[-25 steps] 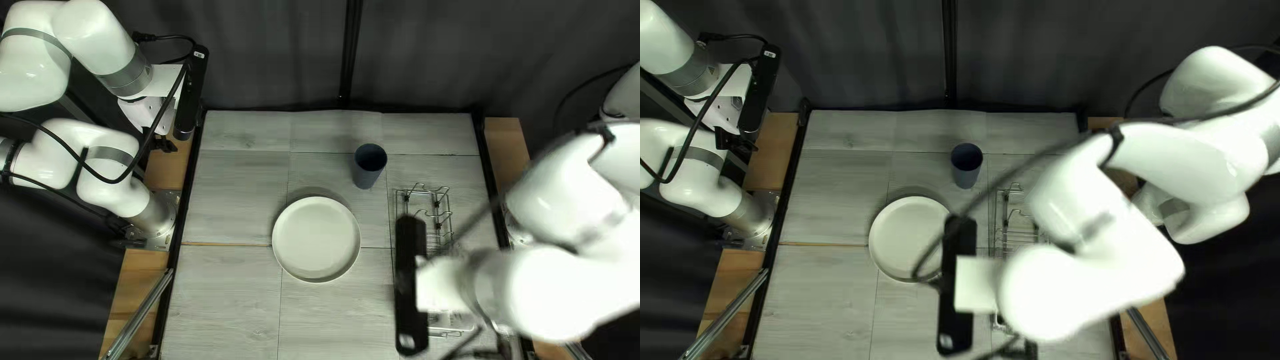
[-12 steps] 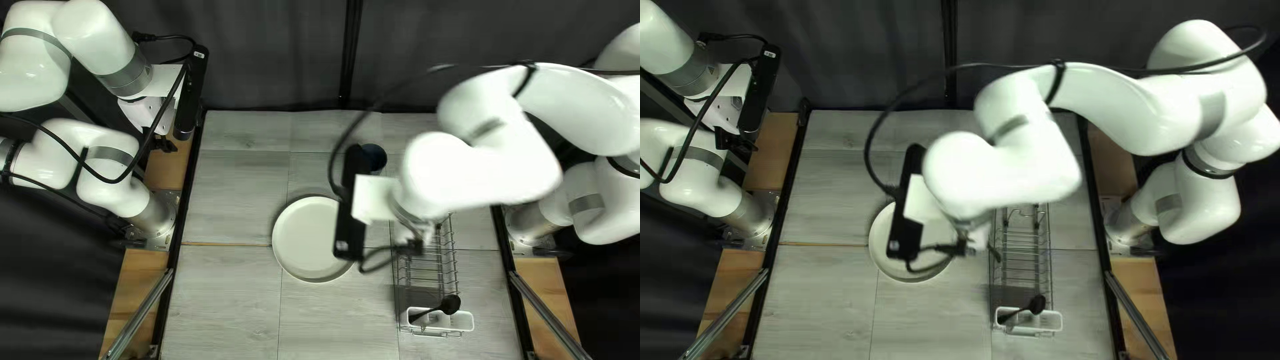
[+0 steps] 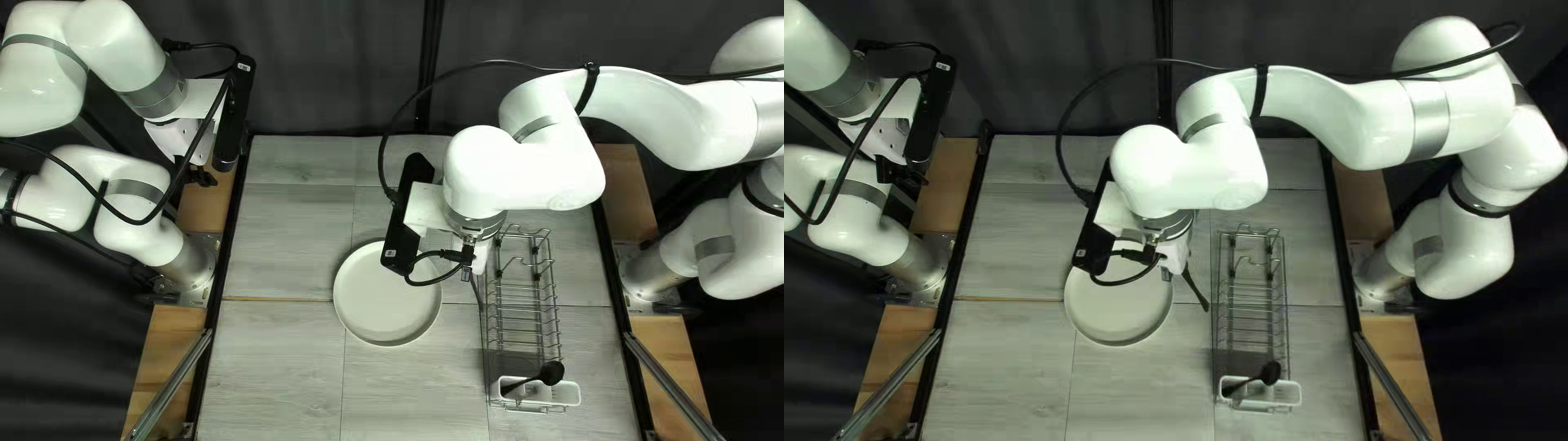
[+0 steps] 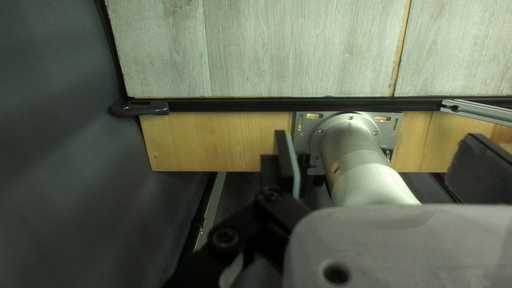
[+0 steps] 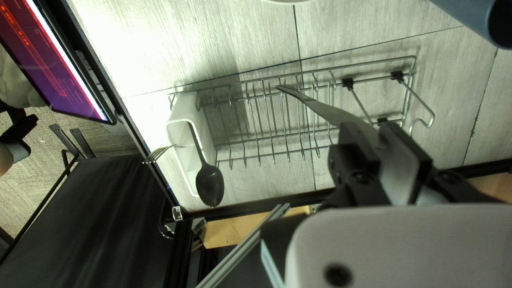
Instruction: Pick up and place plate onto table. Place down one fork to the left of the plate. Place spoon and knife to the right of the plate. Place cup above the knife and spoon
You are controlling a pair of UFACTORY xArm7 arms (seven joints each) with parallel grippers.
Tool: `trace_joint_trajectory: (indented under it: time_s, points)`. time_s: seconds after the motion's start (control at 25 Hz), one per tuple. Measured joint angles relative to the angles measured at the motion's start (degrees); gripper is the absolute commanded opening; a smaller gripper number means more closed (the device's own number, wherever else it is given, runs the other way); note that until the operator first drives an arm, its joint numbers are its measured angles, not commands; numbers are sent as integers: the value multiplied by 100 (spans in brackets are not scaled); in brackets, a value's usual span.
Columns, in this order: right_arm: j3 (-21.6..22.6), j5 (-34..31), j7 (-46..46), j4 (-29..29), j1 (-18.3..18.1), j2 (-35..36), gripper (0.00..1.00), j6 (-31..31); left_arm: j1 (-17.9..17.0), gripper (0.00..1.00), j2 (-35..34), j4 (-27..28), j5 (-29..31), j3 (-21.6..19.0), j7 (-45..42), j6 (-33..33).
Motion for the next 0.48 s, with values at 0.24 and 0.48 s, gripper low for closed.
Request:
trace_joint_trajectory:
  time_s: [0.24, 0.48]
  points:
    - [-323, 707, 492, -74, -452, 222, 0, -428, 0, 100, 0, 0, 0, 0, 0, 0]
    - [-528, 1102, 952, -176, -695, 470, 0, -750, 0, 100, 0, 0, 0, 0, 0, 0]
